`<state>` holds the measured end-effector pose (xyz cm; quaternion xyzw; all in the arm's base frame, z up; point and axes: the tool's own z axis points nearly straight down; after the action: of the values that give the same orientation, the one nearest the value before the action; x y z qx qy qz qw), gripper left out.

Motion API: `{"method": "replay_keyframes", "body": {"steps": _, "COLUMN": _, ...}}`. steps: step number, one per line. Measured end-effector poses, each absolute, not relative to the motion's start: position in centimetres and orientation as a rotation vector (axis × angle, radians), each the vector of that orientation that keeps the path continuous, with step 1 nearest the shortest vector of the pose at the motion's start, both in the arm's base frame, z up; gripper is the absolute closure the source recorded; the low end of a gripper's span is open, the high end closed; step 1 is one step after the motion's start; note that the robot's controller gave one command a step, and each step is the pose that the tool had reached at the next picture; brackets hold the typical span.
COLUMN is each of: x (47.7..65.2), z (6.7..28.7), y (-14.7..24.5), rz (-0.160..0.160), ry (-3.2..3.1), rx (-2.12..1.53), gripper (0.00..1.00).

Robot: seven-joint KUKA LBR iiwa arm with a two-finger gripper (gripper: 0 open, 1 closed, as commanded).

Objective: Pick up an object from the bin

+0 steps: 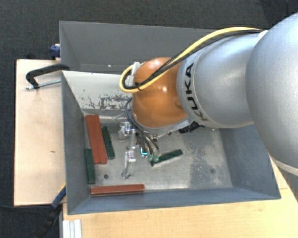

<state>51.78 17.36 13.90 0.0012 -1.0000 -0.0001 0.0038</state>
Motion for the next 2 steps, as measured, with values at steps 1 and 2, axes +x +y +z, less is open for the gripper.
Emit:
{"method": "replay_keyframes", "body": {"steps": 1, "x": 52.3, "z": 13.8, "y": 16.8, "rz": -0.004, "ry": -3.141, "rx": 0.098, "gripper": 0.00}}
{"method": "replay_keyframes", "body": {"steps": 2, "x": 55.6, "z": 7.4, "y": 8.7, "rz": 0.000, "ry": -3.031, "rx": 0.830, "gripper": 0.00}}
